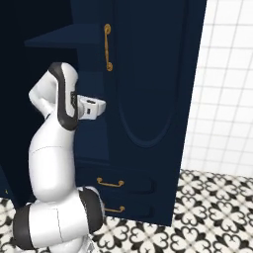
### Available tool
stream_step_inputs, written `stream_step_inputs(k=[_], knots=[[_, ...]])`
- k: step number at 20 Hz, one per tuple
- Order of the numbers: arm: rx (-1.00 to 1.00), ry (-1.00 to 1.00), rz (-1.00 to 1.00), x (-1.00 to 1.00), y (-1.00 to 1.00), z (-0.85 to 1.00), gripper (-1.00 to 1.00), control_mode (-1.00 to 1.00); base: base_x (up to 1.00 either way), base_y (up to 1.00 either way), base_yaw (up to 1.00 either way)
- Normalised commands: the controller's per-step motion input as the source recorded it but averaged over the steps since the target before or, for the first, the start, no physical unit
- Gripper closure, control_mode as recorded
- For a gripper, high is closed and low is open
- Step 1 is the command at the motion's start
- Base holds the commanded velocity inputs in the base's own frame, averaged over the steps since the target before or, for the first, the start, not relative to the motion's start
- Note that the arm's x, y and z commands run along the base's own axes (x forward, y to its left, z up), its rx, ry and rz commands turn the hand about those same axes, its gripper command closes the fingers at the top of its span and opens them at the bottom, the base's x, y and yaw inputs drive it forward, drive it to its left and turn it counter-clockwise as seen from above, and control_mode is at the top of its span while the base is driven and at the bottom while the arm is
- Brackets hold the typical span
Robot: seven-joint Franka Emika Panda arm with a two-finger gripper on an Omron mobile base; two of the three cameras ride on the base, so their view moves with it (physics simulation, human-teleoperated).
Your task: Pick the kettle from the counter and place it on the tray. Then pick the mug from the cabinet and place it on the tray. Then close the cabinet doors.
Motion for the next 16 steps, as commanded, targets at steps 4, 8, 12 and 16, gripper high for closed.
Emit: stream_step_inputs(k=[4,8,12,16], knots=[[-0.15,0.31,-0.03,-0.51,0.63,0.58,-1.00,-1.00,0.00,0.00,0.00],[-0.15,0.09,-0.07,-0.72,0.39,0.51,-1.00,-1.00,0.00,0.00,0.00],[-0.20,-0.03,-0.12,-0.88,0.23,0.45,-1.00,-1.00,0.00,0.00,0.00],[-0.05,0.00,-0.13,-0.97,0.23,0.55,-1.00,-1.00,0.00,0.00,0.00]])
